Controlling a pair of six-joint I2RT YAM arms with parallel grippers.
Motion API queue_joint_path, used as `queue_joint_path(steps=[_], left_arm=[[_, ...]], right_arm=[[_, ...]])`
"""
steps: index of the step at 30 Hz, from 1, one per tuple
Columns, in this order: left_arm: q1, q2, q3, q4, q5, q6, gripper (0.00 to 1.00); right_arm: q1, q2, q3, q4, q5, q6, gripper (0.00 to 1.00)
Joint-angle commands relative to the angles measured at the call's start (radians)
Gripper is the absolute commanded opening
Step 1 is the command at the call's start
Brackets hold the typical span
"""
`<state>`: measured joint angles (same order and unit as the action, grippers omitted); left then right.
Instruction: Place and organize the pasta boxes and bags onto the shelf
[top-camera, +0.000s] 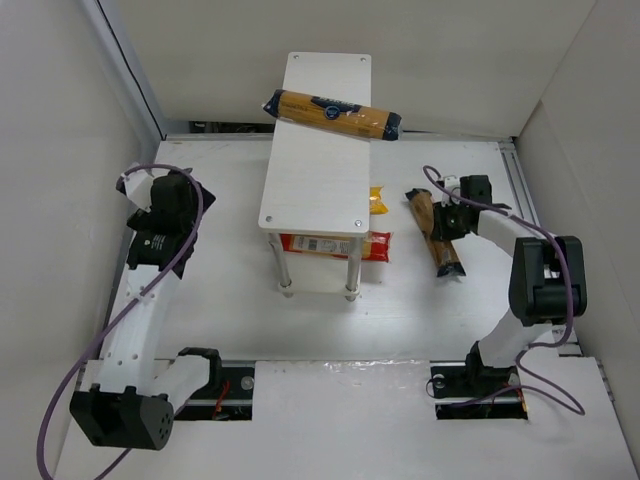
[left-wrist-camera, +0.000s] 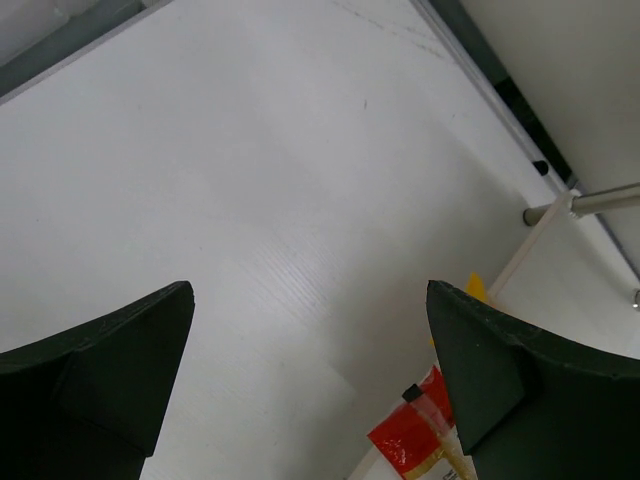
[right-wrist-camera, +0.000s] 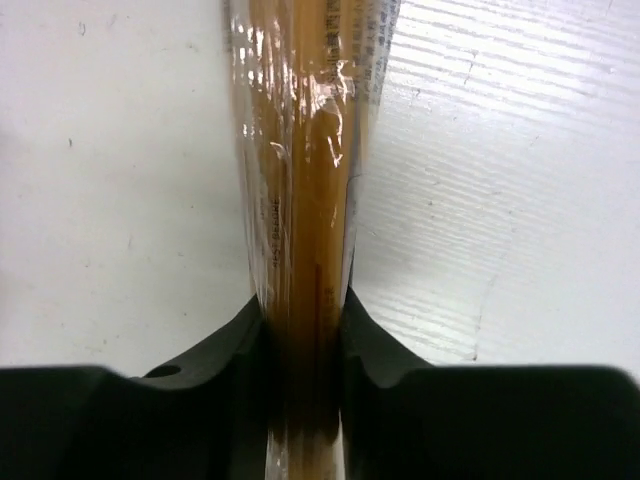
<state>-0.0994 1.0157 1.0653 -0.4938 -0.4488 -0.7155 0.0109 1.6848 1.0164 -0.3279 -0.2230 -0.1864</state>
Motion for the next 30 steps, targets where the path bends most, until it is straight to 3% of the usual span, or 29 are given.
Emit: queue_joint_path(steps=[1, 5, 7, 8, 13, 16, 19, 23, 26, 30], left_arm=[[0.018, -0.034, -0.013, 0.061, 0.028, 0.004, 1.0], [0.018, -0.019, -0.062, 0.101, 0.082, 0.001, 1.0], [0.027, -0.009, -0.062, 0.101, 0.093, 0.001, 1.0], [0.027, 0.006, -0.073, 0.101, 0.105, -0.012, 1.0], [0.027, 0.018, -0.108, 0.12, 0.108, -0.036, 1.0], [0.027, -0.002, -0.132, 0.13, 0.099, -0.045, 1.0], [0.027, -0.023, -0.174, 0.153, 0.099, -0.045, 1.0], [0.027, -0.054, -0.202, 0.193, 0.128, -0.045, 1.0], [0.027, -0.063, -0.221, 0.219, 0.165, -0.036, 1.0], [0.027, -0.063, -0.231, 0.239, 0.185, -0.025, 1.0]], right_arm=[[0.015, -0.046, -0.036, 0.021, -0.051, -0.036, 0.0], [0.024, -0.291, -0.058, 0.052, -0.088, -0.033, 0.0], [0.015, -0.396, -0.032, 0.033, -0.033, -0.024, 0.0], [0.015, -0.489, 0.006, 0.017, -0.012, -0.015, 0.0], [-0.008, -0.634, 0.207, -0.065, 0.095, -0.015, 0.0], [-0.008, -0.643, 0.365, -0.089, 0.062, -0.036, 0.0], [0.023, -0.605, 0.511, -0.068, -0.248, -0.094, 0.0], [0.164, -0.487, 0.752, -0.189, -0.43, -0.25, 0.0], [0.357, -0.384, 0.914, -0.296, -0.405, -0.364, 0.0], [0.569, -0.231, 1.114, -0.405, -0.161, -0.412, 0.0]])
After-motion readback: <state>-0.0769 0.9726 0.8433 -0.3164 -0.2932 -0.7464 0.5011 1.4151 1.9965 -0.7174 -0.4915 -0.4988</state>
